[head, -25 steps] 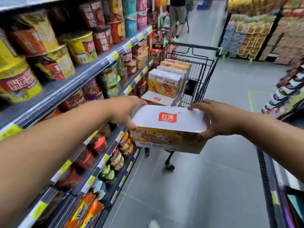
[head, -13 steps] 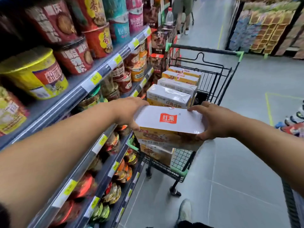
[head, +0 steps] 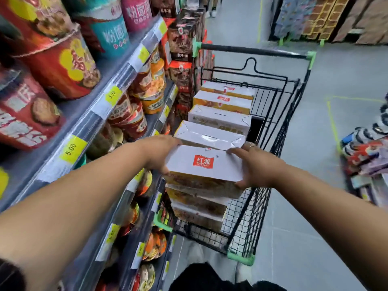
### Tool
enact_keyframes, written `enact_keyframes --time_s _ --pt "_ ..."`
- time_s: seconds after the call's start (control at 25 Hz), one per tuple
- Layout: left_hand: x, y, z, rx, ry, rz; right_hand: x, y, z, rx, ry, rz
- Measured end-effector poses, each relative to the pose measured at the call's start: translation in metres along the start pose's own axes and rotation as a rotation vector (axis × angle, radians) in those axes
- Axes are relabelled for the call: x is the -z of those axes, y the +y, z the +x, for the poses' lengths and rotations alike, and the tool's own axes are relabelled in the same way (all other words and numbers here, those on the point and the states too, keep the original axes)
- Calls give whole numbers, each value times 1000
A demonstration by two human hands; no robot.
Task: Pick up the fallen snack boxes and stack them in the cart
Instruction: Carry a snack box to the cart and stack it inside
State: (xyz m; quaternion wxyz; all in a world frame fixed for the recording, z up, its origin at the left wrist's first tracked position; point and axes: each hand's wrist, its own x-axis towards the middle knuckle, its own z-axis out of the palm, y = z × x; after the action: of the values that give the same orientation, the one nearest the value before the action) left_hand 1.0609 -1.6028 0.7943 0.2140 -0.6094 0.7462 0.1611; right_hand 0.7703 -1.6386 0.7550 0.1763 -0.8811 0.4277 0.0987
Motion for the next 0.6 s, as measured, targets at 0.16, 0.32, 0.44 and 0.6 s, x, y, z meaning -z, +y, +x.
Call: enact_keyframes --time_s 0.16,0.32,0.44,0.6 --pt "3 -23 42 -75 -32 35 -10 -2 22 -110 -7 80" --pt "7 -43 74 -143 -65 58 -13 -5 41 -186 -19 128" --pt "12 -51 88 -178 -56 58 -7 0 50 -214 -7 142" --pt "0 -52 95 -170 -47 124 -14 -5 52 -255 0 100"
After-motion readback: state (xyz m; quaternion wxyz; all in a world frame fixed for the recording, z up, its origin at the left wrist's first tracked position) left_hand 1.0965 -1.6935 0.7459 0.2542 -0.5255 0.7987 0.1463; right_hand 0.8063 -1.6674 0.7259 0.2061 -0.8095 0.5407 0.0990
